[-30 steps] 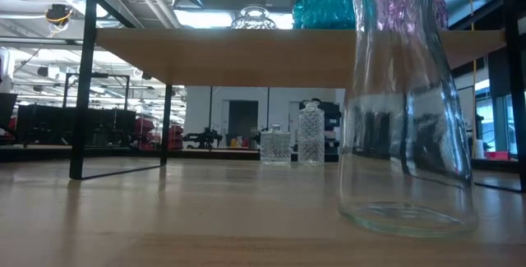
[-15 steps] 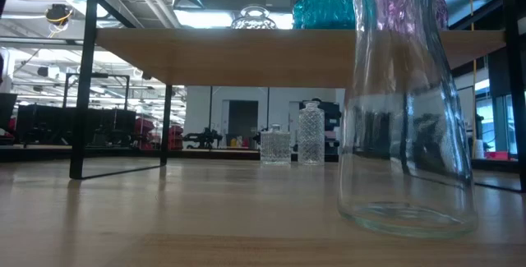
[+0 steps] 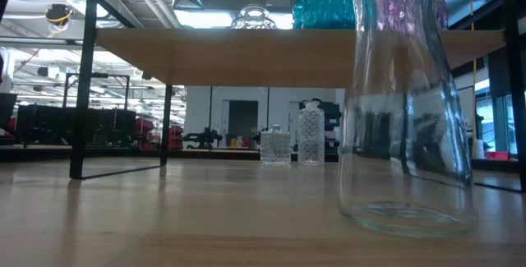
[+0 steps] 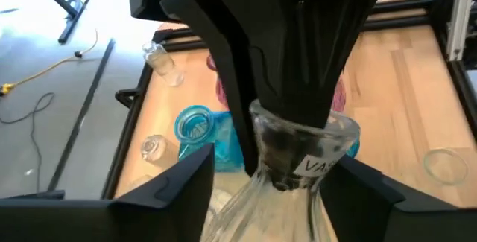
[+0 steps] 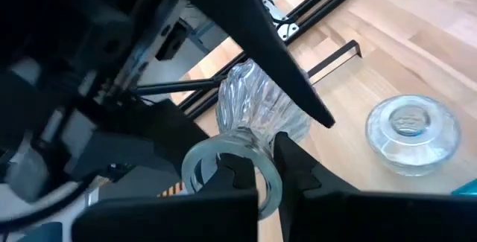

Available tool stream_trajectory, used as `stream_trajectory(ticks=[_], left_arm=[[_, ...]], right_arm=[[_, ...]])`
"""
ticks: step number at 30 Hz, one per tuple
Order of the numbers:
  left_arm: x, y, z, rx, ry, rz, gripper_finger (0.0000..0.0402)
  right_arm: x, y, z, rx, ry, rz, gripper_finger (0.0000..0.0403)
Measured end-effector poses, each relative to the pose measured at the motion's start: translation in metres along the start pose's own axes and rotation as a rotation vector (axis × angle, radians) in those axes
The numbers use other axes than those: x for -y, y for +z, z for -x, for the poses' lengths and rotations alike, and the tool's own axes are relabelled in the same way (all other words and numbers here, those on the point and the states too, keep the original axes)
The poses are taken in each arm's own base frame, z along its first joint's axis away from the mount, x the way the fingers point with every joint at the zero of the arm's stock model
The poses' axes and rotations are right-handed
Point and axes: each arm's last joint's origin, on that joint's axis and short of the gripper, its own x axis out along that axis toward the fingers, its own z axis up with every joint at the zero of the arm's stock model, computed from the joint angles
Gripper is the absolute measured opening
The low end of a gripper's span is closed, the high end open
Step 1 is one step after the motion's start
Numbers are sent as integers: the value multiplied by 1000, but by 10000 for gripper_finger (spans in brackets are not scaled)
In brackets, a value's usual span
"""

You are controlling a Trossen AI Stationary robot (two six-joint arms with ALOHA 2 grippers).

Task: Sort vases onto shelf
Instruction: Put the bottom right transparent vase on the shelf

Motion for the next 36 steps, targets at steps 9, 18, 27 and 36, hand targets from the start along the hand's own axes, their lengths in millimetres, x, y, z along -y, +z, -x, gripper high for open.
stream_trajectory(ticks=[9,18,27,36], left_arm=[[3,-2,-1,-17,24,-38,125],[7,-2,1,-8,72,-52,124],[6,-6,1,-43,83,-55,118],[3,-17,2,-150,79,19,111]], right_arm=[[-1,2,-3,37,-2,-34,2],[-2,3,-2,62,-12,-31,26],[-1,4,-2,82,-27,-39,121],[-4,8,19,117,11,-27,152]])
